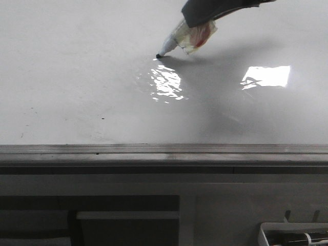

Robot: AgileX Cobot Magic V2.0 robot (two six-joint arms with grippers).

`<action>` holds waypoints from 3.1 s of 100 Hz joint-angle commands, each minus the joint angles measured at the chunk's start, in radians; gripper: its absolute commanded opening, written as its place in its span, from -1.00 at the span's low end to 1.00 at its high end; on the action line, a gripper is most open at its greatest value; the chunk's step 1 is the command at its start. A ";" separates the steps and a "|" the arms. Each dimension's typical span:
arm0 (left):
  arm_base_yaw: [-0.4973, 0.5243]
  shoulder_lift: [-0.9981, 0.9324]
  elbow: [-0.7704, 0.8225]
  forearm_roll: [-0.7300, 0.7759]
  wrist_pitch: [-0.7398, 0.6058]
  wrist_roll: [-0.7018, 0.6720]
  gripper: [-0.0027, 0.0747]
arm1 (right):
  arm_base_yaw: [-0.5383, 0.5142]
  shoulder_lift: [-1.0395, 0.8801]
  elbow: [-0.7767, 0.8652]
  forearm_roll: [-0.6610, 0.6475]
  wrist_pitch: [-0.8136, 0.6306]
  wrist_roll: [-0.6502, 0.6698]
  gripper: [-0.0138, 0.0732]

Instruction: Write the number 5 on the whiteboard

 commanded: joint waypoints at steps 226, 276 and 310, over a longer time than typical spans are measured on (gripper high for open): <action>0.001 0.012 -0.026 -0.029 -0.055 -0.012 -0.98 | -0.028 -0.024 -0.003 -0.014 -0.077 0.130 -0.77; 0.001 0.012 -0.026 -0.029 -0.055 -0.012 -0.98 | -0.165 -0.089 0.026 -0.024 0.015 0.130 -0.77; 0.001 0.023 -0.026 -0.008 -0.040 -0.012 -0.57 | -0.085 -0.240 -0.020 -0.024 0.108 0.114 -0.77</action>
